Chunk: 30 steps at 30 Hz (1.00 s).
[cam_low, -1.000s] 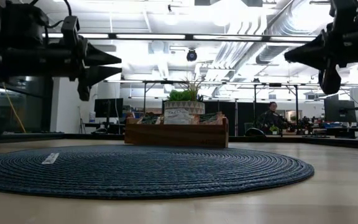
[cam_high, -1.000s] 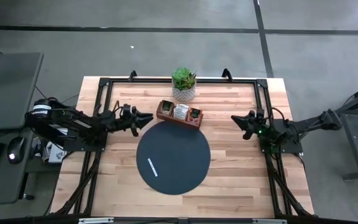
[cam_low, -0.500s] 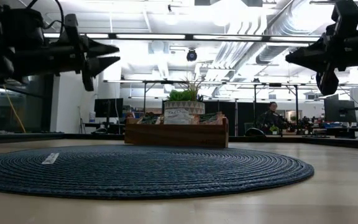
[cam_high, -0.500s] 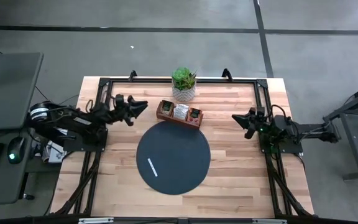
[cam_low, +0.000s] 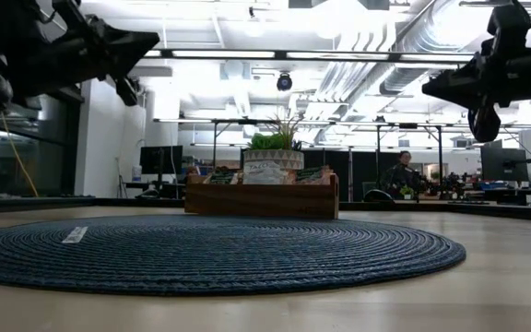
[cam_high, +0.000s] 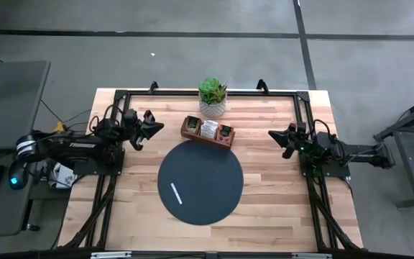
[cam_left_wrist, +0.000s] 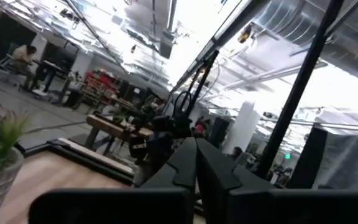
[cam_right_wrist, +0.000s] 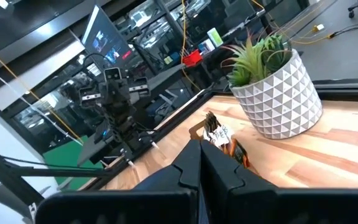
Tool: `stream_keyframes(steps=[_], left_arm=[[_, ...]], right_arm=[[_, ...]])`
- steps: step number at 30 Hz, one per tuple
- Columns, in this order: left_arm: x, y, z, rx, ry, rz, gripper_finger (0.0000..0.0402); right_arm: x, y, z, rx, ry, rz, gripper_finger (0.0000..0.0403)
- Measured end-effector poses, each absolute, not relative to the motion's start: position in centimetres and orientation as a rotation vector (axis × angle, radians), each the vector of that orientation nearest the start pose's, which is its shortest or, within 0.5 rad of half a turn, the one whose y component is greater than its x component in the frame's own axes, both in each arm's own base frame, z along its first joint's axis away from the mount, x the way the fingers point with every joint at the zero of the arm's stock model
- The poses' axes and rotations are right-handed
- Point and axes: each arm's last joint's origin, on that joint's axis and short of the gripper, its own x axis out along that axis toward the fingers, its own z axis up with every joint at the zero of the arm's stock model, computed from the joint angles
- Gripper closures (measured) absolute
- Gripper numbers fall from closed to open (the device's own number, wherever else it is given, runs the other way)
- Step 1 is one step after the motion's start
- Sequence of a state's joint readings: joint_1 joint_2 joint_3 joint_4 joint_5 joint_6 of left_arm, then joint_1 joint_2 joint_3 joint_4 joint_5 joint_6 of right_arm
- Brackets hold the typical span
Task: Pick & Place Tea
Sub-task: Return to Home Position
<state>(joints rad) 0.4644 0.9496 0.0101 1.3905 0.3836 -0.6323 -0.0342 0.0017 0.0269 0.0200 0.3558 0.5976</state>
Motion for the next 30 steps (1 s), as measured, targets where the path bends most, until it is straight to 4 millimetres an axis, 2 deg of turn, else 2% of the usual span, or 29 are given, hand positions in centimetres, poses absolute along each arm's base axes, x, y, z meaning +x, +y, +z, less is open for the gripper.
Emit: stream_keyframes(steps=[9,23,30], left_arm=[[12.5,5.1,19.9,-0.424,-0.392,0.092,0.0401],[11.7,0.7,17.9,-0.385,-0.16,0.269,0.0401],[11.2,-0.5,17.3,-0.31,-0.092,0.343,0.0401]], right_arm=[[9.4,-1.5,17.4,0.6,-0.161,-0.369,0.0403],[9.4,-1.4,17.4,0.601,-0.155,-0.352,0.0403],[9.4,-1.4,17.4,0.6,-0.153,-0.353,0.0403]])
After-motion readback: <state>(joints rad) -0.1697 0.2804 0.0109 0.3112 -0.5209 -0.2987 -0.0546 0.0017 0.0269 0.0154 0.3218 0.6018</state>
